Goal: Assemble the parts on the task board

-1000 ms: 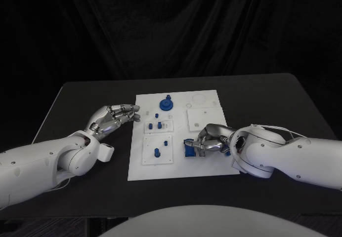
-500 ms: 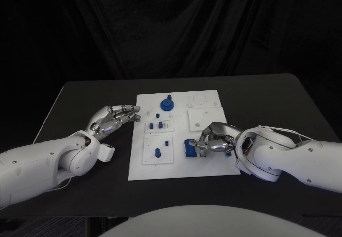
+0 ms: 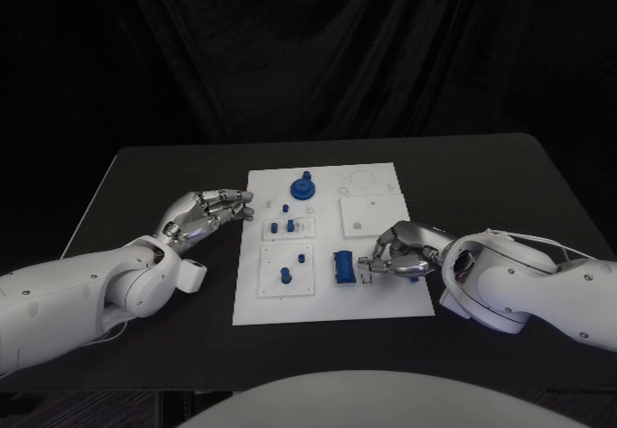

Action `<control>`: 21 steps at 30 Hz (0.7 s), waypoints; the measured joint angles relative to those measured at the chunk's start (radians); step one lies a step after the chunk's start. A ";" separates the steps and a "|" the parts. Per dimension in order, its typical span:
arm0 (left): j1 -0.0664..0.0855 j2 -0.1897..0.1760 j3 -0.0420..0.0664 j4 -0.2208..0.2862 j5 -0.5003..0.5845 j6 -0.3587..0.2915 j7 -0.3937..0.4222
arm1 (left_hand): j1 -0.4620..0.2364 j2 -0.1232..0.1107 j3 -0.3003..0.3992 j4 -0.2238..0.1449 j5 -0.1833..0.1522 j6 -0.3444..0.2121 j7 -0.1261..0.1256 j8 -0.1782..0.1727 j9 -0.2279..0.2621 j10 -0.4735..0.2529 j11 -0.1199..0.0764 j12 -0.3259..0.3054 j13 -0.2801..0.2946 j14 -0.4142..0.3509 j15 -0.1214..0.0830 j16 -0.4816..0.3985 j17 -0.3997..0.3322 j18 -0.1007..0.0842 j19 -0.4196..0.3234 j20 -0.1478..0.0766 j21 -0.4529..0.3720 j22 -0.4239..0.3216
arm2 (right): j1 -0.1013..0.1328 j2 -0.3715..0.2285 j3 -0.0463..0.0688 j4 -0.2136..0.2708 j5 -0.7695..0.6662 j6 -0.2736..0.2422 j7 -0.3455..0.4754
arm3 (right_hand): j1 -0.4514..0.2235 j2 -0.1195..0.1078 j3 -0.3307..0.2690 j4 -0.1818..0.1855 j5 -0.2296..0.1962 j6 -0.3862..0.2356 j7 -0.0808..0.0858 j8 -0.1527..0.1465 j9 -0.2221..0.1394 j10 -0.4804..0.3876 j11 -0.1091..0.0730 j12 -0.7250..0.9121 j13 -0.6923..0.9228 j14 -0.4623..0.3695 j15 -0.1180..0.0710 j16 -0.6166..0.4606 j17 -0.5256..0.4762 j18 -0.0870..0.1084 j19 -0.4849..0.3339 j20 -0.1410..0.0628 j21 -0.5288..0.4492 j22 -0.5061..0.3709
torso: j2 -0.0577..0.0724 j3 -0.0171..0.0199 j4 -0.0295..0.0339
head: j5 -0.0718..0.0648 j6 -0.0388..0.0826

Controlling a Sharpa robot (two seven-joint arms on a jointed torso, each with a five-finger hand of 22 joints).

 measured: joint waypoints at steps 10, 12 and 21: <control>0.000 -0.007 0.000 0.006 0.000 0.000 0.000 | 0.000 0.000 0.000 0.000 0.005 0.000 0.000 0.000 0.000 0.000 0.000 0.000 -0.001 0.000 0.000 0.000 0.000 0.000 0.000 0.000 0.000 0.001 | 0.000 -0.103 -0.001 0.043 -0.123 -0.008 -0.064 | -0.007 -0.007 -0.027 0.027 0.055 -0.008 0.002 -0.019 -0.004 0.000 0.000 0.000 0.000 0.000 0.000 0.004 0.000 0.000 0.000 0.000 0.005 0.000 | 0.000 -0.0010 0.0008 | -0.007 0.000; 0.000 -0.007 0.000 0.006 0.000 0.000 0.000 | 0.000 0.000 0.000 0.000 0.005 0.000 0.000 0.000 0.000 0.000 0.000 0.000 -0.001 0.000 0.000 0.000 0.000 0.000 0.000 0.000 0.000 0.001 | 0.000 -0.120 -0.001 0.049 -0.147 -0.010 -0.081 | -0.007 -0.007 -0.028 0.028 0.058 -0.008 0.002 -0.020 -0.004 0.000 0.000 0.000 0.000 0.000 0.000 0.007 0.000 0.000 0.000 0.000 0.018 0.000 | 0.000 -0.0011 0.0008 | -0.009 0.000; 0.000 -0.006 0.000 0.006 0.000 0.000 0.000 | 0.000 0.000 0.000 0.000 0.005 0.000 0.000 0.000 0.000 0.000 0.000 0.000 -0.001 0.000 0.000 0.000 -0.001 0.000 0.000 0.000 0.000 0.001 | 0.000 -0.166 -0.002 0.071 -0.232 -0.011 -0.144 | -0.001 -0.013 -0.031 0.031 0.058 -0.008 0.002 -0.033 -0.012 0.000 0.000 0.000 0.000 0.000 0.000 0.009 0.000 0.000 0.000 0.000 0.024 0.000 | 0.000 -0.0015 0.0006 | -0.025 0.000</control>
